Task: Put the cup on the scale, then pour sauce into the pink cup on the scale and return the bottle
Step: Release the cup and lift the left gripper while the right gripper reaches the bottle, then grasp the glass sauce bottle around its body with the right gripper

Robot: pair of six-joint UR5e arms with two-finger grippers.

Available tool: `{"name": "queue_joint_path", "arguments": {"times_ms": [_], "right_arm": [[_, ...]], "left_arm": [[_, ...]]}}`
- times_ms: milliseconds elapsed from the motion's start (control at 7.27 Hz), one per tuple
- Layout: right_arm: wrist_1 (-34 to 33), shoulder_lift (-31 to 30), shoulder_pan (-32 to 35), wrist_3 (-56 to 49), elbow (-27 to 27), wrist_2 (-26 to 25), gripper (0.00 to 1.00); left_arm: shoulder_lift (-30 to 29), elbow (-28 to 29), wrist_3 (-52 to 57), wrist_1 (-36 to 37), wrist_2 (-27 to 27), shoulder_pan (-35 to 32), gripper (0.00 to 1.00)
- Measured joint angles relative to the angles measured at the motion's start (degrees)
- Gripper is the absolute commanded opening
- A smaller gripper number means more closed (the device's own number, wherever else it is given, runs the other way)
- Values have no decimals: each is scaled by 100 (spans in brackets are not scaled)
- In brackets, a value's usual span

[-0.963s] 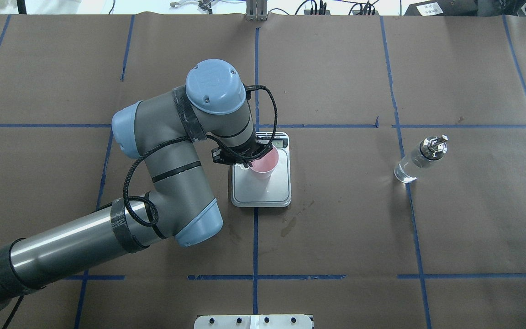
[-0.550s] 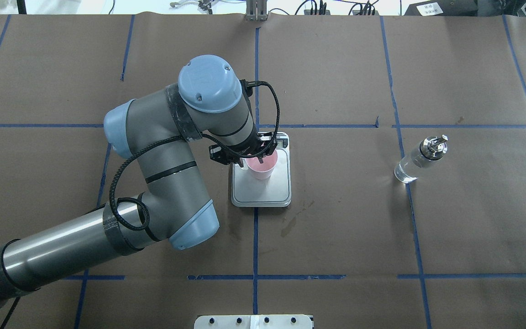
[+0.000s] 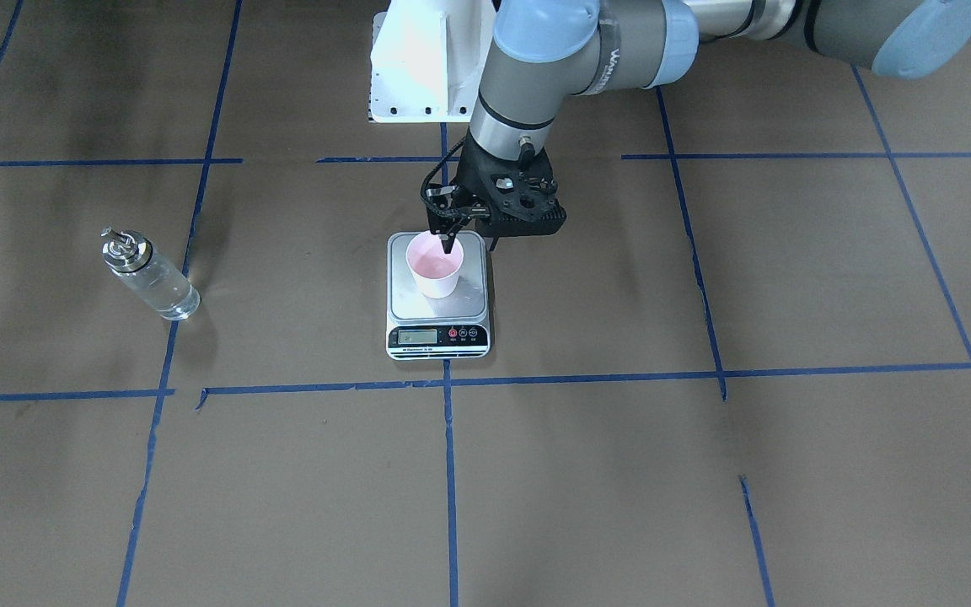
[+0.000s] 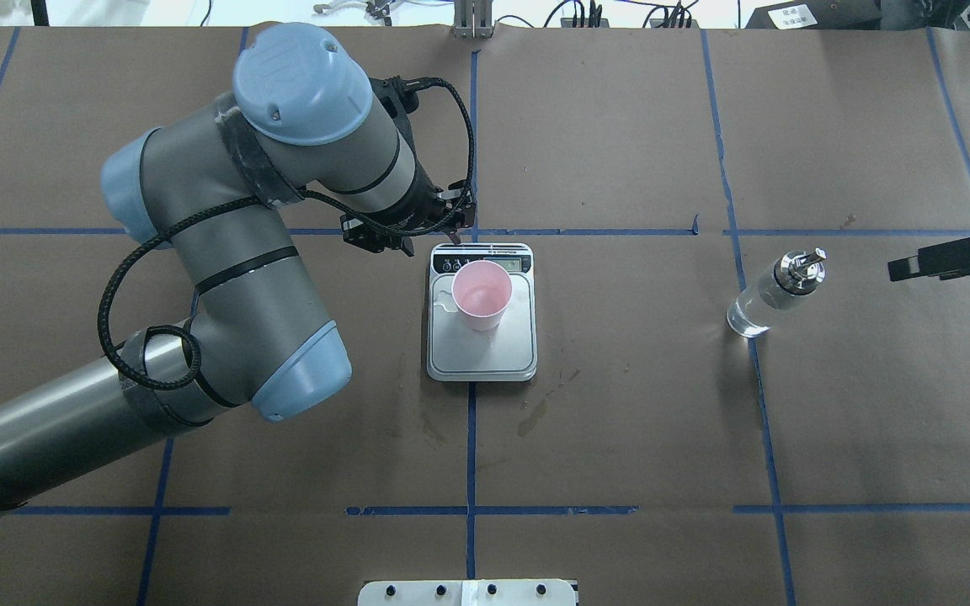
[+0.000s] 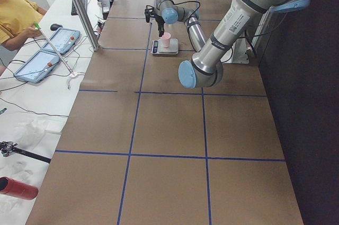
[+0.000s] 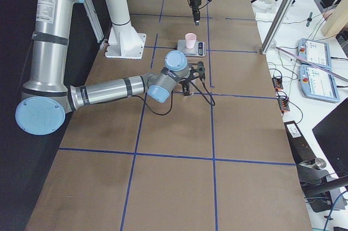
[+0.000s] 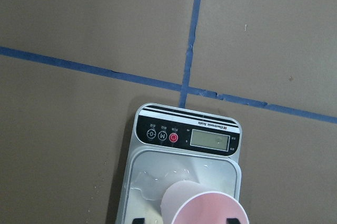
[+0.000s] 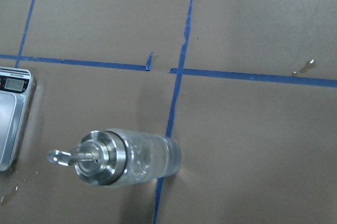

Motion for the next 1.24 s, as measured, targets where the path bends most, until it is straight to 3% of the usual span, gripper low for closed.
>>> {"name": "queue_joint_path", "arguments": {"times_ms": [138,413,550,963,1239], "right_arm": [[260,-27,-467,477,100,-423,100],[391,-104,-1310,1245,320,-803,98],[399,-184,-1805,1510,401,-1279,99],[398,-345,-3126,1897,462,-3929,100],[397,-446,-3615,1927,468,-5521,100]], "left_arm": [[15,-38,0,-7,-11,-15,61],[53,-181,9,-17,-24,-95,61],[164,-315,132,-8,-31,-213,61],[1151,-1214,1235,47,-31,-676,62],[1493,-1356,1708,47,-7,-828,64]]}}
